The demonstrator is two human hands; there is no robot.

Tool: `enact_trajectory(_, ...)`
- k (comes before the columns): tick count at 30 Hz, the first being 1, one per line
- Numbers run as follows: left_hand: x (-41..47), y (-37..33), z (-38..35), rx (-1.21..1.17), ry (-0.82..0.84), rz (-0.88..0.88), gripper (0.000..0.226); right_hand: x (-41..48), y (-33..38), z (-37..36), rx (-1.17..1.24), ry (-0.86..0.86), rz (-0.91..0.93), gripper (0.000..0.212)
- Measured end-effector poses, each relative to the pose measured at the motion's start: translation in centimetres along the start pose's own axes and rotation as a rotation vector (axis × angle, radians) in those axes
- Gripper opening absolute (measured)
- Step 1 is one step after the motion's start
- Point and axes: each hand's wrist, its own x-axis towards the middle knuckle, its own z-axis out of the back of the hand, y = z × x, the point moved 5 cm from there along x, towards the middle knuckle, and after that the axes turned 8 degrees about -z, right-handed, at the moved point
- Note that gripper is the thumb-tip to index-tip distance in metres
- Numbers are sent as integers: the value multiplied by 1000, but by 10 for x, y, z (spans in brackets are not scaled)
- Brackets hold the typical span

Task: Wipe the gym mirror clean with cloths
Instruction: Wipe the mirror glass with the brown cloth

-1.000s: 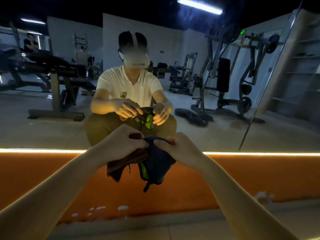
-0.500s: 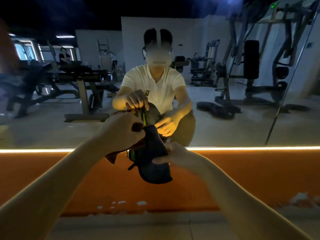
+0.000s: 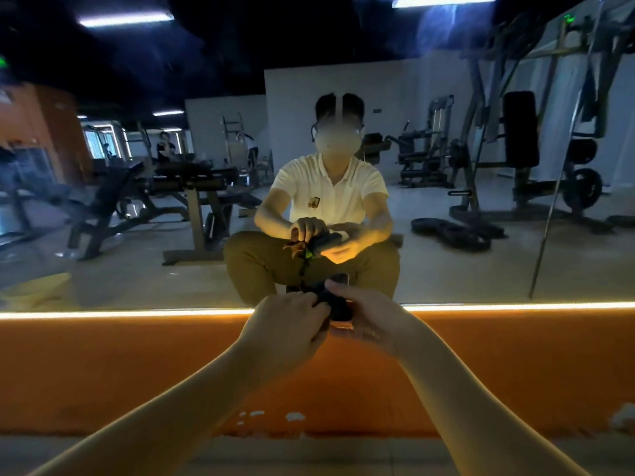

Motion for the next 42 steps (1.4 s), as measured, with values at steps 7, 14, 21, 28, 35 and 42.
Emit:
enact_trajectory(7, -28, 18, -12, -293, -95, 178, 46, -21, 33, 70, -160, -904, 401, 5)
enact_trajectory(14, -67, 109, -25, -365, -133, 483, 24, 2, 64, 53, -405, -1250, 779, 26)
enact_trajectory(21, -113, 198, -31, -424, -262, 684, 14, 107, 30, -102, -785, -932, 1056, 28)
enact_trajectory(28, -126, 265, -27, -403, -510, 706, 16, 134, 5, -137, -1262, -731, 1140, 19)
enact_trajectory(35, -96, 271, -40, -411, -664, 544, 32, 57, 53, 45, -801, -1482, 828, 13)
enact_trajectory(42, -102, 280, -47, -423, -731, 427, 46, 150, -10, -137, -1330, -1026, 1105, 14)
